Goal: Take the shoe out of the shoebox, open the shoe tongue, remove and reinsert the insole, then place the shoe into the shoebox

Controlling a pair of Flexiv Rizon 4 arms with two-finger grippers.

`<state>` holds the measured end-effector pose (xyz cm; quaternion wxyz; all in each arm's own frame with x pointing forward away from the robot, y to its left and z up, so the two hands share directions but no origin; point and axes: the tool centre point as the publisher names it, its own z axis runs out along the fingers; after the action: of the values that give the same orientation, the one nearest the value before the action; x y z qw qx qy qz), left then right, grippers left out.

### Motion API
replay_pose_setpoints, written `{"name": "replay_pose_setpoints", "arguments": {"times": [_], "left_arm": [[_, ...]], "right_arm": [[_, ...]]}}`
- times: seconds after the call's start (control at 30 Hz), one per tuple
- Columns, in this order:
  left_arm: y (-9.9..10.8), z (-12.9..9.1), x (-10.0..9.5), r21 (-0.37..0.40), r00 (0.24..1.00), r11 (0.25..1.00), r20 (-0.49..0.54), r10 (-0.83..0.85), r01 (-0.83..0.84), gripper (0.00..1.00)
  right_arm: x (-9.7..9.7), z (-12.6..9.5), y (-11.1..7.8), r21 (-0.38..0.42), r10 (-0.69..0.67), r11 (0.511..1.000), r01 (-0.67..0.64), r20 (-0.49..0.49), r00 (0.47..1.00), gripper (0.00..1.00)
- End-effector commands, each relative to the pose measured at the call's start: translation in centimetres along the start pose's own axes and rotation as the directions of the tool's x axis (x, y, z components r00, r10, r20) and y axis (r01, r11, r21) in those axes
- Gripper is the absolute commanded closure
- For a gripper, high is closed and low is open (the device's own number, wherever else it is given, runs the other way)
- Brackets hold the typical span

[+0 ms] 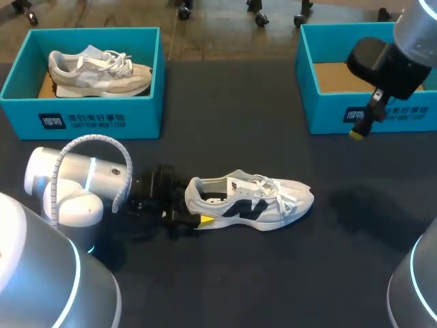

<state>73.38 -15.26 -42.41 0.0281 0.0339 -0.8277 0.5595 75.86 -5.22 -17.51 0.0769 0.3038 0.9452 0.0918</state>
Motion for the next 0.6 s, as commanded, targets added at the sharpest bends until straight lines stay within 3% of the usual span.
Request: {"name": "replay_pose_setpoints", "arguments": {"times": [0.03,0.1,0.6], "left_arm": [[0.2,0.3,-0.1,-0.002,1.0,1.0,-0.002,0.0,0.0,1.0],[0.2,0.3,-0.1,-0.002,1.0,1.0,-0.002,0.0,0.0,1.0],[0.2,0.3,-0.1,-0.002,1.0,1.0,-0.002,0.0,0.0,1.0]], "right_arm": [[-0.2,1.0,0.8,0.008,0.124,0.992,-0.124,0.008,0.992,0.0],[0.2,1.3,1.2,-0.021,0.207,0.978,-0.207,-0.004,0.978,0.0],[4.0,2.5,4.7,-0.065,0.452,0.891,-0.448,0.062,0.89,0.0]]}}
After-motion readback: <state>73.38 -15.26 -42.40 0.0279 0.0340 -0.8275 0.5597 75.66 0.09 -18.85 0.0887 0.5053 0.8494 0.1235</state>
